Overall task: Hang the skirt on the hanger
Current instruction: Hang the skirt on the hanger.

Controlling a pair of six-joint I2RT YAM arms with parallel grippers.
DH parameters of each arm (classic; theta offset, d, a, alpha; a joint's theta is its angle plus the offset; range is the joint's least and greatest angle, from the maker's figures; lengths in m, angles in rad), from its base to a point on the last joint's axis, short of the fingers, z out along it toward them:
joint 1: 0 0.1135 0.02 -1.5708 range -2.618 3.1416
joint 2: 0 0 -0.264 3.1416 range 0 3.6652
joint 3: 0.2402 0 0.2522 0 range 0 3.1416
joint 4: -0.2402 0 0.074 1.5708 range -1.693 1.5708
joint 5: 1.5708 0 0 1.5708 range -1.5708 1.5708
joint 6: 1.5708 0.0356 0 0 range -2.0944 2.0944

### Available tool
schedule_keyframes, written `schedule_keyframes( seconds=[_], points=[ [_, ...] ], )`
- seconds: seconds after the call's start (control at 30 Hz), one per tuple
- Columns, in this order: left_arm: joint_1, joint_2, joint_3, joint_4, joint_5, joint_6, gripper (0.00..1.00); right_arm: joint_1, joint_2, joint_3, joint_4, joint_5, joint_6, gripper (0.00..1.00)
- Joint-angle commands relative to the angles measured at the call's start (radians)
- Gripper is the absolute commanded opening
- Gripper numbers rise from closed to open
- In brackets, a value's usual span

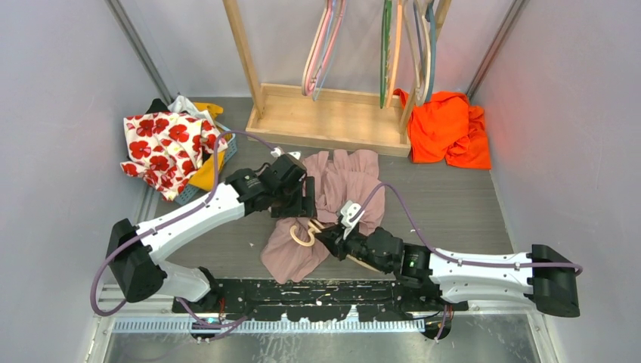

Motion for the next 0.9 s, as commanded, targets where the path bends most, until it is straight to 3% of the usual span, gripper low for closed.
schedule_keyframes(
  seconds=[0.0,0.13,0.3,0.37,0.47,0.57,0.7,0.87],
  points=[
    [0.011,0.001,-0.004,0.092,0.051,-0.016,0.63,0.001,0.016,0.075,0.112,-0.006,-0.024,0.01],
    [0.012,0.031,-0.003,0.115,0.097,-0.018,0.41,0.001,0.046,0.095,0.119,-0.021,-0.025,0.01],
    [0.011,0.043,-0.01,0.144,0.139,-0.025,0.2,-0.002,0.076,0.126,0.104,-0.028,-0.025,0.01],
    [0.011,0.037,-0.014,0.152,0.142,-0.024,0.01,-0.01,0.093,0.142,0.093,-0.044,-0.015,0.01],
    [0.015,0.019,-0.021,0.148,0.135,-0.019,0.0,-0.024,0.103,0.182,0.026,-0.059,0.017,0.03],
    [0.03,-0.009,-0.037,0.147,0.13,-0.021,0.0,-0.038,0.068,0.259,-0.184,-0.04,0.06,0.23],
    [0.055,-0.073,-0.066,0.16,0.11,-0.035,0.0,-0.086,-0.044,0.291,-0.432,0.093,0.153,0.33],
    [0.093,-0.156,-0.121,0.197,0.105,-0.064,0.0,-0.217,-0.075,0.259,-0.685,0.187,0.343,0.33]
  ],
)
